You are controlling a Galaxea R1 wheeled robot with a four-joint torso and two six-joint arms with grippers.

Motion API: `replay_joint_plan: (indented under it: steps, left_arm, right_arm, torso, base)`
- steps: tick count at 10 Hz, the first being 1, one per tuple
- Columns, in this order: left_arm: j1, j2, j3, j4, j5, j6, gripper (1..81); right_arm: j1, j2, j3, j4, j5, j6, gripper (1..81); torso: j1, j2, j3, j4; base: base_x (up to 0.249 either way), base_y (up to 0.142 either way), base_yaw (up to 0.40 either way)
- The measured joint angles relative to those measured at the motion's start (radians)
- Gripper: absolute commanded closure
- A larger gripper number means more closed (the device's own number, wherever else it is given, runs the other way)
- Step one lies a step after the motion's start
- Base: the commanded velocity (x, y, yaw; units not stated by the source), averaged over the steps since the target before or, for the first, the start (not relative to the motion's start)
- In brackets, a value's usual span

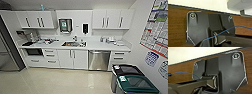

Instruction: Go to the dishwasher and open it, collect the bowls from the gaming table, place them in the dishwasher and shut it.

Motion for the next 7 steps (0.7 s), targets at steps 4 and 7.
replay_joint_plan:
  steps: [4,7]
  left_arm:
    - [0.0,0.0,0.0,0.0,0.0,0.0,1.0]
    - [0.0,-0.002,0.0,0.0,0.0,0.0,1.0]
  right_arm:
    - [0.0,0.0,0.0,0.0,0.0,0.0,1.0]
    - [0.0,0.001,0.0,-0.007,0.0,0.0,1.0]
  torso:
    - [0.0,0.0,0.0,0.0]
    - [0.0,0.0,0.0,0.0]
  base:
    - [0.111,0.0,0.0]
    - [0.107,0.0,0.0]
